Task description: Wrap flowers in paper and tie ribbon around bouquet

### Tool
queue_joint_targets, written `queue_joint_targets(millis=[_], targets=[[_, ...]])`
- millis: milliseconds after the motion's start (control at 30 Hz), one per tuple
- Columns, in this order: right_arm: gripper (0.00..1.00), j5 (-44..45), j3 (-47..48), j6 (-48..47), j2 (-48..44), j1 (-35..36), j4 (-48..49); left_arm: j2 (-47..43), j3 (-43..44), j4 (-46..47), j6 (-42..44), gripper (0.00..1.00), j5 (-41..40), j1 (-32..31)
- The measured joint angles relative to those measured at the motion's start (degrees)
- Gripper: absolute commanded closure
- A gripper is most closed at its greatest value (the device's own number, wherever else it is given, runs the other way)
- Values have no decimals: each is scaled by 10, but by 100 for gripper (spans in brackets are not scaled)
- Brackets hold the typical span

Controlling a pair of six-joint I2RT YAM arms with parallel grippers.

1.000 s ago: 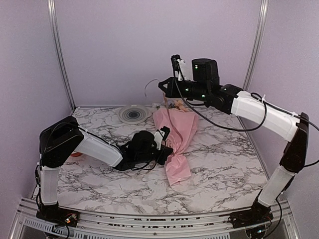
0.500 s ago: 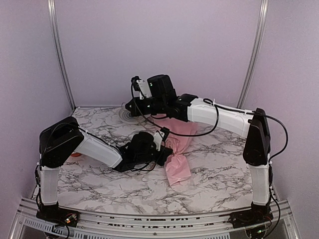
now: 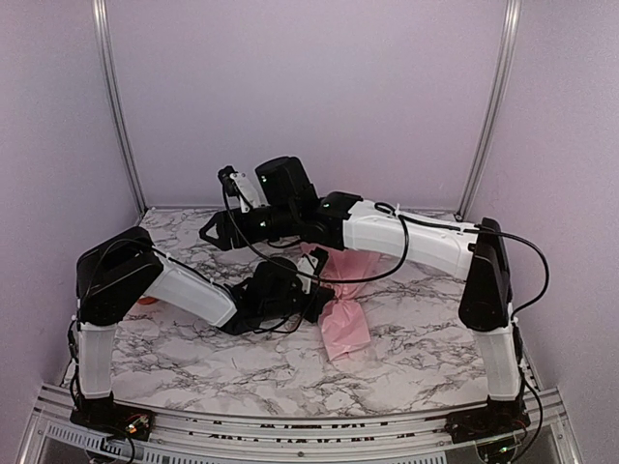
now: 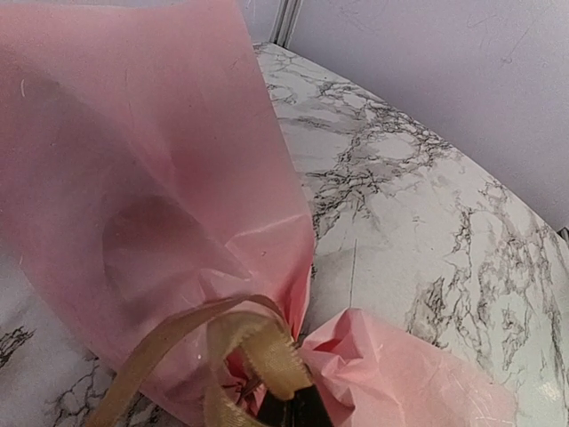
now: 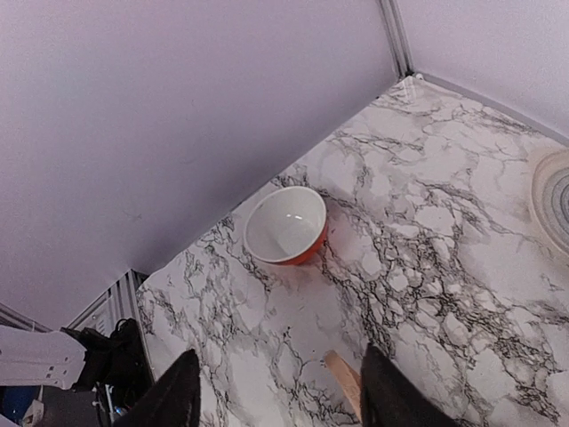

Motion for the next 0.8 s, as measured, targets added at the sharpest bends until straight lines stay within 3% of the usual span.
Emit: queue_joint_targets(millis=[167,467,600,700,800], targets=[[1,0,12,-26,0,2,-29,0,0,0,0,100,0,0],[0,45,12,-74,-36,-15,-85,0,0,0,0,100,0,0],[0,82,-59,-86,-134,-67,-84,0,0,0,0,100,0,0],[8,104,-176,-87,-252,-138,-59,0,0,0,0,100,0,0],[28,118,-283,-78,-348,-212,-23,0,0,0,0,100,0,0]])
